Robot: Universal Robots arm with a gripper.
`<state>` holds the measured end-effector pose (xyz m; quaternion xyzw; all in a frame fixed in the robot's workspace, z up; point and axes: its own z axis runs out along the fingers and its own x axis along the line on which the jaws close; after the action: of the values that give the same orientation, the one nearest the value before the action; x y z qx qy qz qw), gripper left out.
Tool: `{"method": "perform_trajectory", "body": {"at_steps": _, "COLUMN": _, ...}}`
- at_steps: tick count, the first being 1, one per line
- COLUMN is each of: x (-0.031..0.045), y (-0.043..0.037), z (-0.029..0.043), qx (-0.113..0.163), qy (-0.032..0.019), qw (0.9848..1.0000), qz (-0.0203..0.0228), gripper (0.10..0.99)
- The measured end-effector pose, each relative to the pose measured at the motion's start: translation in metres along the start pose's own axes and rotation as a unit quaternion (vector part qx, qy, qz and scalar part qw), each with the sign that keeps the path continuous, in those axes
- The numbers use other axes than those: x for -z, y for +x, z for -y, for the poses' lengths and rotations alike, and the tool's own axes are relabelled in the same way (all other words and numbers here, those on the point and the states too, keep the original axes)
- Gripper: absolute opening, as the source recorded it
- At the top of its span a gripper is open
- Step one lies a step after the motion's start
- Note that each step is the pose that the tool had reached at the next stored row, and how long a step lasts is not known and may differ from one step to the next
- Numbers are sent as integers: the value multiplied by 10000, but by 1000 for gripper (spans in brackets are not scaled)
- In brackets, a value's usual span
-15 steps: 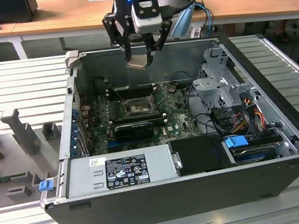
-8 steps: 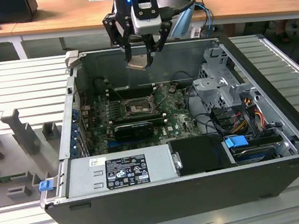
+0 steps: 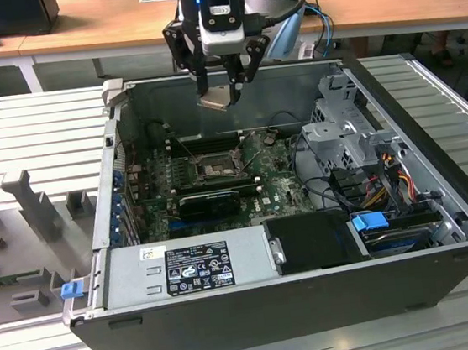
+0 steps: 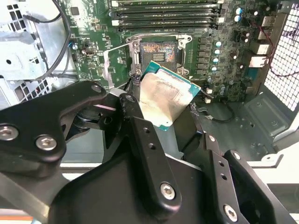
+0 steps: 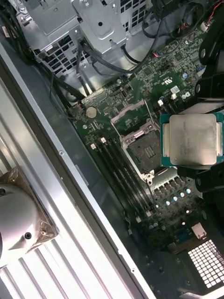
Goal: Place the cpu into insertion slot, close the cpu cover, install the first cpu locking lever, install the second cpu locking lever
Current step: 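Place the cpu into insertion slot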
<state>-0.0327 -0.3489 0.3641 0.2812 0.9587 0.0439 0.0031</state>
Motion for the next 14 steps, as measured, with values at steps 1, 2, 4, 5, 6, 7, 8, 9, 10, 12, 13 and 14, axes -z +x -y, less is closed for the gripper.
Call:
{"method": "perform_trajectory", "body": {"at_steps": 1, "x": 0, "y": 0, "z": 0, "qx": -38, "qy": -1, "qw": 10000, "qz": 3, "gripper": 529}}
{"method": "perform_trajectory", "body": {"at_steps": 2, "x": -1, "y": 0, "z": 0, "qx": -92, "qy": -2, "qw": 10000, "qz": 8, "gripper": 529}}
{"method": "perform_trajectory", "body": {"at_steps": 4, "x": -3, "y": 0, "z": 0, "qx": -168, "qy": -4, "qw": 9999, "qz": 14, "gripper": 529}}
{"method": "perform_trajectory", "body": {"at_steps": 5, "x": -4, "y": 0, "z": 0, "qx": -225, "qy": -5, "qw": 9997, "qz": 19, "gripper": 529}}
{"method": "perform_trajectory", "body": {"at_steps": 6, "x": -4, "y": 0, "z": 0, "qx": -262, "qy": -5, "qw": 9997, "qz": 23, "gripper": 529}}
{"method": "perform_trajectory", "body": {"at_steps": 7, "x": -5, "y": 0, "z": 0, "qx": -291, "qy": -6, "qw": 9996, "qz": 25, "gripper": 529}}
{"method": "perform_trajectory", "body": {"at_steps": 8, "x": -5, "y": 0, "z": 0, "qx": -318, "qy": -6, "qw": 9995, "qz": 27, "gripper": 529}}
{"method": "perform_trajectory", "body": {"at_steps": 9, "x": -6, "y": 0, "z": 0, "qx": -352, "qy": -7, "qw": 9994, "qz": 30, "gripper": 529}}
{"method": "perform_trajectory", "body": {"at_steps": 10, "x": -7, "y": 0, "z": 0, "qx": -402, "qy": -8, "qw": 9992, "qz": 35, "gripper": 529}}
{"method": "perform_trajectory", "body": {"at_steps": 12, "x": -9, "y": 0, "z": 1, "qx": -486, "qy": -9, "qw": 9988, "qz": 42, "gripper": 529}}
{"method": "perform_trajectory", "body": {"at_steps": 13, "x": -10, "y": 0, "z": 1, "qx": -516, "qy": -10, "qw": 9987, "qz": 44, "gripper": 529}}
{"method": "perform_trajectory", "body": {"at_steps": 14, "x": -10, "y": 0, "z": 1, "qx": -552, "qy": -11, "qw": 9985, "qz": 48, "gripper": 529}}
